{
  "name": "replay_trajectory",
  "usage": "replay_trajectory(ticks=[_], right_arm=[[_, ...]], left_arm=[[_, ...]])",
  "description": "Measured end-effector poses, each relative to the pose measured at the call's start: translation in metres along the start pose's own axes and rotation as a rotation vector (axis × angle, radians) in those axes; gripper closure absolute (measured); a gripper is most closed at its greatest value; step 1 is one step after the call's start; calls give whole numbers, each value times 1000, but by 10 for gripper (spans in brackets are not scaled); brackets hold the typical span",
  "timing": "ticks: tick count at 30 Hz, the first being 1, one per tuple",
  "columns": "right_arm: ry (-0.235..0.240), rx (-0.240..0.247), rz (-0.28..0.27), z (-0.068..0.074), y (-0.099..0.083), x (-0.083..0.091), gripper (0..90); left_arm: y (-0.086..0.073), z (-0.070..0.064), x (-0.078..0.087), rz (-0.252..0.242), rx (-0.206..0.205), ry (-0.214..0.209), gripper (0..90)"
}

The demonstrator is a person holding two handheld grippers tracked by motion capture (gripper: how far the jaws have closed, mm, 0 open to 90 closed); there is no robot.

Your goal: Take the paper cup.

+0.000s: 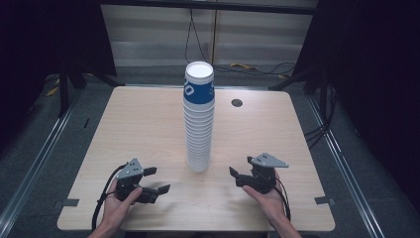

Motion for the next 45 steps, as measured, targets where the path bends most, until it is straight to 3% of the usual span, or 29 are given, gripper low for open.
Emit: replay_trajectory(ticks=[6, 9, 13, 18, 25, 29, 36, 43, 45], right_arm=[[42, -24, 52, -2, 1, 1, 225], [54, -27, 39, -1, 3, 3, 241], [73, -27, 26, -1, 6, 6, 240], [108, 20, 20, 1, 10, 11, 238], [158, 56, 2, 5, 20, 15, 241], [162, 80, 2, 8, 25, 19, 237], [192, 82, -16, 5, 41, 28, 232], [229, 103, -63, 6, 63, 34, 253], [253, 97, -88, 8, 69, 33, 254]], left_arm=[[0, 2, 1, 0, 12, -1, 157], [0, 4, 1, 14, 11, 3, 157], [0, 7, 1, 3, 36, -23, 158], [0, 5, 2, -3, 49, -48, 159], [2, 2, 0, -4, 20, -25, 161], [3, 3, -2, 5, 14, -17, 161], [4, 4, -5, 14, 17, -29, 162], [5, 2, -5, 17, -8, -31, 162], [5, 1, -4, 11, 8, -31, 162]])
Point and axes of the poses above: each handheld gripper's, and its own axes: x roughly backward along the jaws, y roughly out of its top, z roughly to its left, the point moved 1 cm from there along -x, roughly forward along the jaws, and after that the axes turned 9 degrees about z, right-handed, at the moved point
